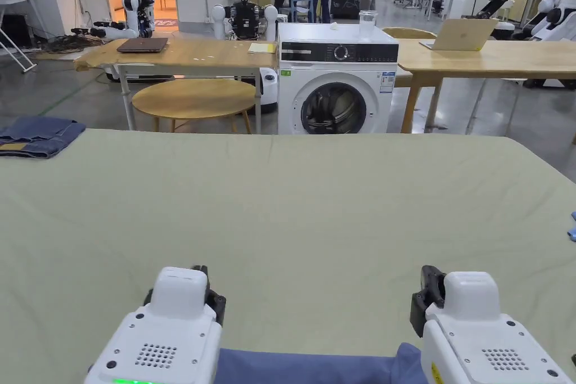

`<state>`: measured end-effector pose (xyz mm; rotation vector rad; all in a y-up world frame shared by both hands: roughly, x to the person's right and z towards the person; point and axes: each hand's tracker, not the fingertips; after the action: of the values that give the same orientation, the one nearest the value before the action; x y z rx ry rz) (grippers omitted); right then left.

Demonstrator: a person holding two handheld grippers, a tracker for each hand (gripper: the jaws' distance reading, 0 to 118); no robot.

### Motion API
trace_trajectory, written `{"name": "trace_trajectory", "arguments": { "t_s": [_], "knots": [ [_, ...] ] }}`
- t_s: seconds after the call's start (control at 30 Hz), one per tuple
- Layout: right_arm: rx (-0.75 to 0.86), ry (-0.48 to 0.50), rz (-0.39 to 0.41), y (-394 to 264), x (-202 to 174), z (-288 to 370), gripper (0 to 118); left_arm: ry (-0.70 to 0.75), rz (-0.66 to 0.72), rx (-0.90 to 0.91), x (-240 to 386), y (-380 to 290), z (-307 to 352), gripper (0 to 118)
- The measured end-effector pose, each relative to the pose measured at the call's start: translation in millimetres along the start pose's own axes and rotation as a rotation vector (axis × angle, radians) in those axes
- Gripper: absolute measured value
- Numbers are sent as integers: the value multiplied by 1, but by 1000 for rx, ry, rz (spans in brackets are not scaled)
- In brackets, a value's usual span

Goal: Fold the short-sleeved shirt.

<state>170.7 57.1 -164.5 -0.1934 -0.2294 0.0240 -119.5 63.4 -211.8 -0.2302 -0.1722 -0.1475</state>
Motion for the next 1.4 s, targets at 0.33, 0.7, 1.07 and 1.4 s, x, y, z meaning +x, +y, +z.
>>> {"name": "trace_trajectory", "arguments": {
  "t_s": [0.33,0.7,1.07,1.4],
  "knots": [
    [-43,85,-39,0,0,18,0,-17,248,-167,-103,-45,25,16],
    [-128,170,-89,-23,-30,16,0,-143,963,-433,-241,-178,30,118],
    [-134,178,-78,-14,-38,14,0,-510,1417,-423,-173,-220,-36,91],
    [-145,179,-43,-14,-30,17,0,-95,1199,-342,-196,-199,-9,4]
  ]
}}
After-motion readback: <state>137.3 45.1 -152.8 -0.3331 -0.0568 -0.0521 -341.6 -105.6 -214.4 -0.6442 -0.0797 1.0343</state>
